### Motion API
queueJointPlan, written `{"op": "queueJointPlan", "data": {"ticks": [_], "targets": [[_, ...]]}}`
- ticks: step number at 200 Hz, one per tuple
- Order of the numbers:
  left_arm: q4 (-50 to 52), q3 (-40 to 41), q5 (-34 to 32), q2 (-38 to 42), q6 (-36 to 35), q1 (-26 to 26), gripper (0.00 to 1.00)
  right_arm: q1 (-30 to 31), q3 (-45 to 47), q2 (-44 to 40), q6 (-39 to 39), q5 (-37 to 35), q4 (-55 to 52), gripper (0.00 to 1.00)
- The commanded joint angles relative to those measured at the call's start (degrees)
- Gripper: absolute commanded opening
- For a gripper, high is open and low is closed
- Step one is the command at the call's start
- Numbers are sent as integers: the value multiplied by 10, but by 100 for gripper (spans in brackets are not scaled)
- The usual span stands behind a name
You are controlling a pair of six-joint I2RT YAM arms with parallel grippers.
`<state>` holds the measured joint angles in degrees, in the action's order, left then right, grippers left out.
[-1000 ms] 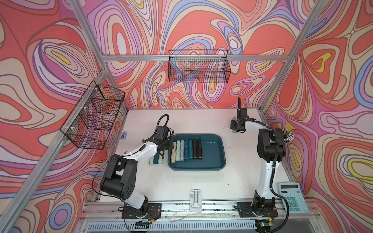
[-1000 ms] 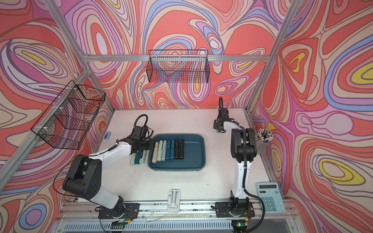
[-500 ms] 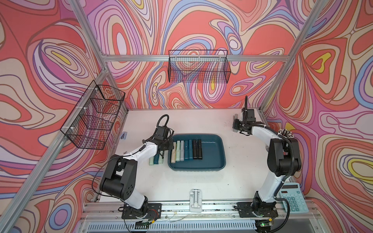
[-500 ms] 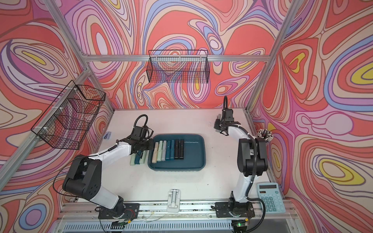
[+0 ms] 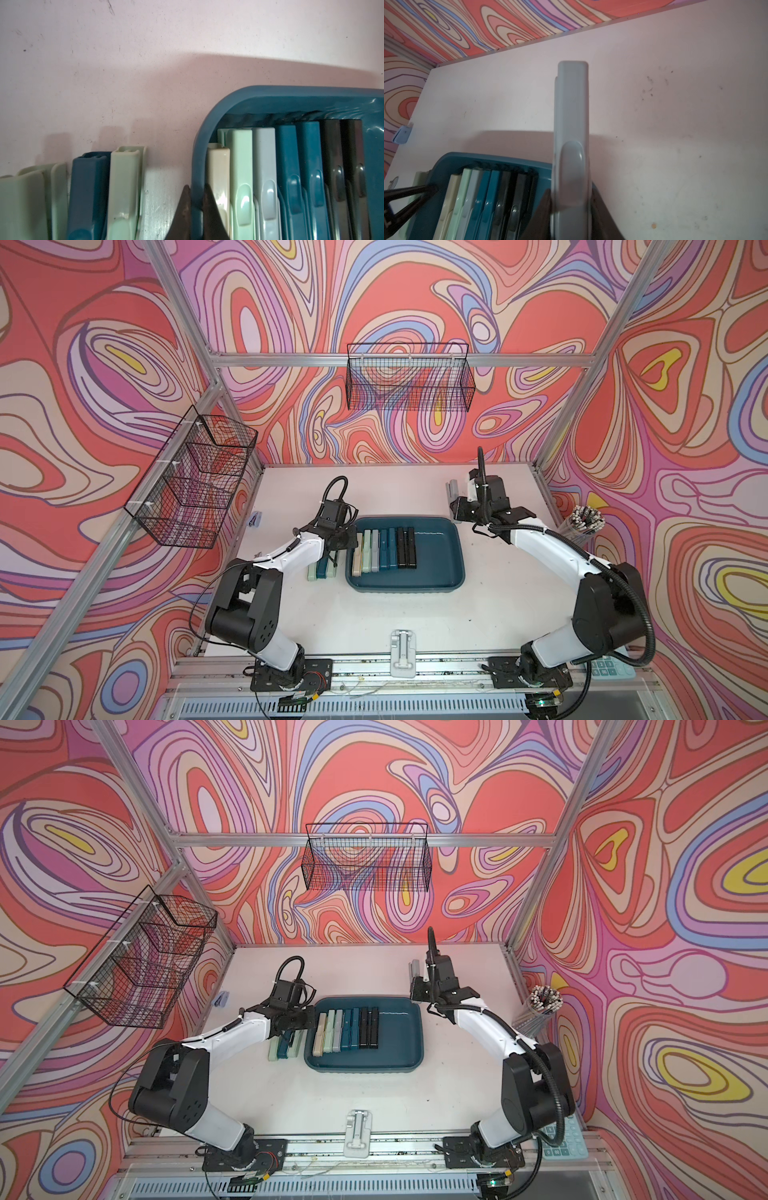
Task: Put the pruning pliers into the storage box
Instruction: Place the pruning pliers in the storage box.
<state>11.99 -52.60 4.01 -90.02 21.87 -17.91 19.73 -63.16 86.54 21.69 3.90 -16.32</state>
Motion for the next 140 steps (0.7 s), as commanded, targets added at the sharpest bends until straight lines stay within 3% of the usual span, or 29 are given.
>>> {"op": "queueJointPlan", "data": {"ticks": [1, 46, 140], "targets": [[-22, -8, 5, -9, 9, 0, 9, 37, 22, -20, 39, 0, 11, 24], [-21, -15, 5, -12, 12, -5, 8, 117, 45, -22, 61, -32, 23, 24], [-22, -10, 4, -3, 14, -5, 8, 152, 115, 15, 122, -28, 80, 25]]}}
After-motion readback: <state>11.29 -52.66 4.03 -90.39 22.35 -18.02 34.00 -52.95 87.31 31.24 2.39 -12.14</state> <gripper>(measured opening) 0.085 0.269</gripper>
